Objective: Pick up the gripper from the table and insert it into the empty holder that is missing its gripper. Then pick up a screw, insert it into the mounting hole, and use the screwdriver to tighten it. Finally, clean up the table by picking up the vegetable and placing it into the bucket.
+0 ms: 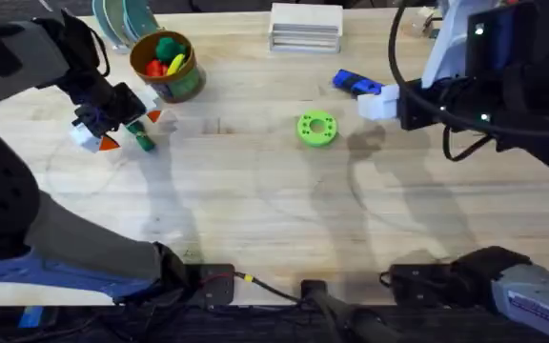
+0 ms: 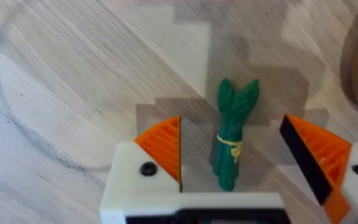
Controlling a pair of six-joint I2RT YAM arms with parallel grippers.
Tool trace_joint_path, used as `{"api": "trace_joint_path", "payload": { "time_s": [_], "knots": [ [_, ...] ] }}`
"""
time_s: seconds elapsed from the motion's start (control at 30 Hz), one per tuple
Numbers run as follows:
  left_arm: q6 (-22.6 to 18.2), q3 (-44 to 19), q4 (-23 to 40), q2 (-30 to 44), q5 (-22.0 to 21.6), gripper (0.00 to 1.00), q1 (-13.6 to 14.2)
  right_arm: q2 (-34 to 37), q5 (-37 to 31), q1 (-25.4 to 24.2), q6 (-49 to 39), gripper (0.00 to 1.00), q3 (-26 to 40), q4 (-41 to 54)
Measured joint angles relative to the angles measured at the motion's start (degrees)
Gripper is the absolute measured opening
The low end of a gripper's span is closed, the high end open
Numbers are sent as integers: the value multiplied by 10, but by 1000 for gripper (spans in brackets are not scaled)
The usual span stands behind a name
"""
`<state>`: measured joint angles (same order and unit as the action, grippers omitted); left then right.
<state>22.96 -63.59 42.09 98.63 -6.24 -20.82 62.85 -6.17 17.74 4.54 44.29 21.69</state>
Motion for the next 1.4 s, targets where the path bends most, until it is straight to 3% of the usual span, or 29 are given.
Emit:
{"api": "trace_joint_path", "payload": {
  "time_s": [0.4,0.5,0.53,0.63,0.77,0.87,1.13,1.4],
  "knots": [
    [2,40,-56,-2,2,961,1,0,0,0,0,979,0,0],
    [3,42,-59,-3,3,921,2,0,0,0,0,980,0,0],
    [3,42,-59,-4,4,878,2,0,0,0,0,979,0,0],
    [4,42,-61,-4,5,584,3,0,0,0,0,980,0,-1],
    [5,42,-64,-4,10,351,3,0,0,0,0,980,0,-1],
    [3,42,-63,-8,11,34,3,0,0,0,0,980,0,-1],
    [4,42,-53,-9,15,19,3,0,0,0,0,980,0,-1],
    [4,30,16,-26,18,19,3,0,0,0,0,980,0,-1]
  ]
}}
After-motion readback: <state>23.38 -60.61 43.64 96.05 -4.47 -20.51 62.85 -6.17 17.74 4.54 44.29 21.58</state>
